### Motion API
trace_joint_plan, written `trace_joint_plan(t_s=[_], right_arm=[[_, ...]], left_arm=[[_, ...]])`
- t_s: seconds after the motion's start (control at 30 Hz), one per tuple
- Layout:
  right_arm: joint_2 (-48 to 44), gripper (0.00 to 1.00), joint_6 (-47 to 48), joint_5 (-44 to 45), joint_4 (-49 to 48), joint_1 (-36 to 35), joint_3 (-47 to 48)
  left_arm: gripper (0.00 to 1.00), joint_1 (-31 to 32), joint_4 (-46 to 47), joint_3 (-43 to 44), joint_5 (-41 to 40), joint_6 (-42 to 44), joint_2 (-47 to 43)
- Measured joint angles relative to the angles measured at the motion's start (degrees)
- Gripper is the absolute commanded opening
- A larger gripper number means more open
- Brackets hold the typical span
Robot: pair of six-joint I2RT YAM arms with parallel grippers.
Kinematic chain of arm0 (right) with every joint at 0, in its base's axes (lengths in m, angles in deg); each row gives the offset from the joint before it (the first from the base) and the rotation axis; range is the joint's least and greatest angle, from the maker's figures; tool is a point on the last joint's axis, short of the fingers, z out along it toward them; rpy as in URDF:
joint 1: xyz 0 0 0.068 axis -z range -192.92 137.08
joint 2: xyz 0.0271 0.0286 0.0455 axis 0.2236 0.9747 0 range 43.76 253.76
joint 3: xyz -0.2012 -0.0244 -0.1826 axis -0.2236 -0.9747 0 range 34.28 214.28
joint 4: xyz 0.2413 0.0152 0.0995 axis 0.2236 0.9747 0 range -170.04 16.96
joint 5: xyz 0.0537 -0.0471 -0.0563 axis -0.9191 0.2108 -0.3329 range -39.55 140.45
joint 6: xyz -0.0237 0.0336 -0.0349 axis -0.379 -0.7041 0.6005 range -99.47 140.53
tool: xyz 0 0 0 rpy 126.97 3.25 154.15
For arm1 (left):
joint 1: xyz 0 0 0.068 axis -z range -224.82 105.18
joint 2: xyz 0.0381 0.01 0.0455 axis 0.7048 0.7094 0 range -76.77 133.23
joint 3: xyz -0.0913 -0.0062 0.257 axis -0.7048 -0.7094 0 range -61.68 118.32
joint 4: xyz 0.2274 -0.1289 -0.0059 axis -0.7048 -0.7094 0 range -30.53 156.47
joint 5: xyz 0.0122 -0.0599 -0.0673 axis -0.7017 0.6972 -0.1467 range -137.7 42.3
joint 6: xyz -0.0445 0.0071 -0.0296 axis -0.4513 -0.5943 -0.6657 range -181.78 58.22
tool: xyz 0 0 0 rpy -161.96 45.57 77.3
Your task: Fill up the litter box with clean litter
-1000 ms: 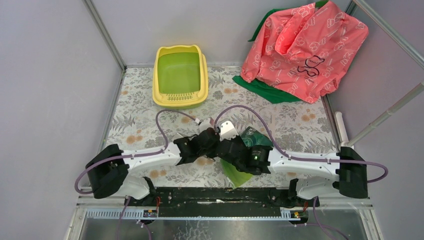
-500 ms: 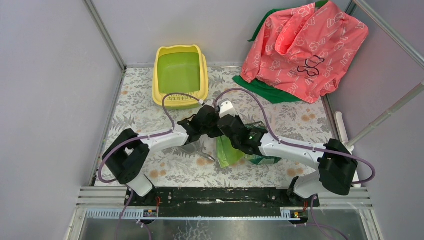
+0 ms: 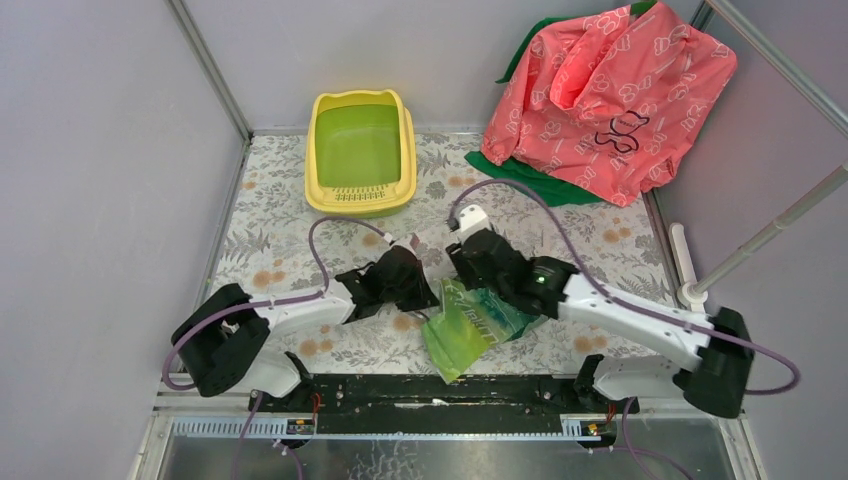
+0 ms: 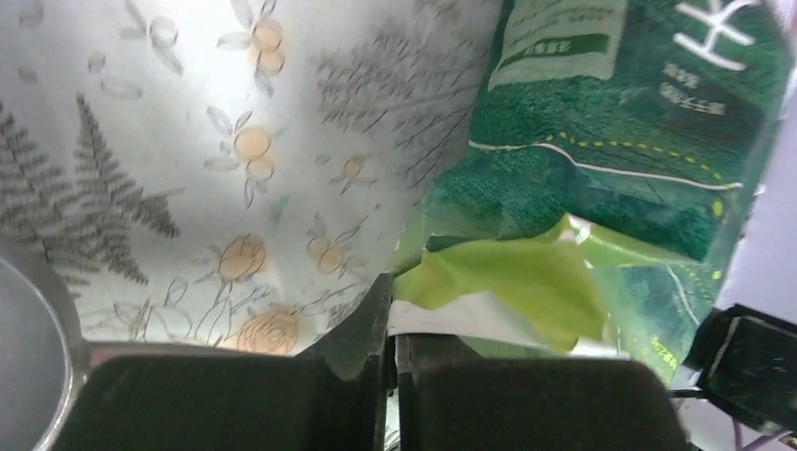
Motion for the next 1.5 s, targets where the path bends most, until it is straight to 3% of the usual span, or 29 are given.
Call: trace_joint_plan(t_s=[0.03, 0.13, 0.2, 0.33, 0.53, 1.2, 1.27, 1.43, 1.5], right_arm=[[-2.71, 0.58, -1.33, -0.66, 1.53, 0.31, -0.02], [-9.68, 0.58, -5.18, -1.81, 4.22, 0.61, -1.25], [-14.16, 0.58, -8.0, -2.97, 5.81, 0.55, -3.5], [-20.85, 0.57, -13.29, -5.14, 9.16, 0.52, -9.14], [-23.23, 0.56, -18.4, -7.06, 12.07, 0.5, -14.45], [-23.3, 0.57, -21.2, -6.91, 13.9, 0.48, -12.22], [-23.3, 0.57, -21.18, -6.62, 14.19, 0.48, -11.85], [-23.23, 0.57, -21.16, -6.58, 14.56, 0.48, -11.67], [-23.21, 0.57, -21.16, -6.58, 14.56, 0.48, -11.67]], left_arm=[[0.13, 0.76, -0.52, -0.76, -0.46, -0.39, -0.09], [0.49, 2.12, -1.31, -2.71, -1.46, -1.53, -0.07], [0.58, 2.45, -1.51, -4.61, -2.29, -2.19, -0.9], [0.62, 2.47, -3.52, -8.28, -4.39, -3.5, -6.01], [0.62, 2.47, -5.11, -8.55, -6.32, -3.43, -11.56], [0.64, 2.45, -13.6, -7.93, -9.25, -3.04, -19.26], [0.7, 2.45, -15.54, -7.87, -10.21, -3.04, -20.87], [0.98, 2.34, -23.02, -6.08, -13.99, -3.17, -26.34], [0.98, 1.81, -25.29, -5.16, -15.08, -3.56, -28.5]])
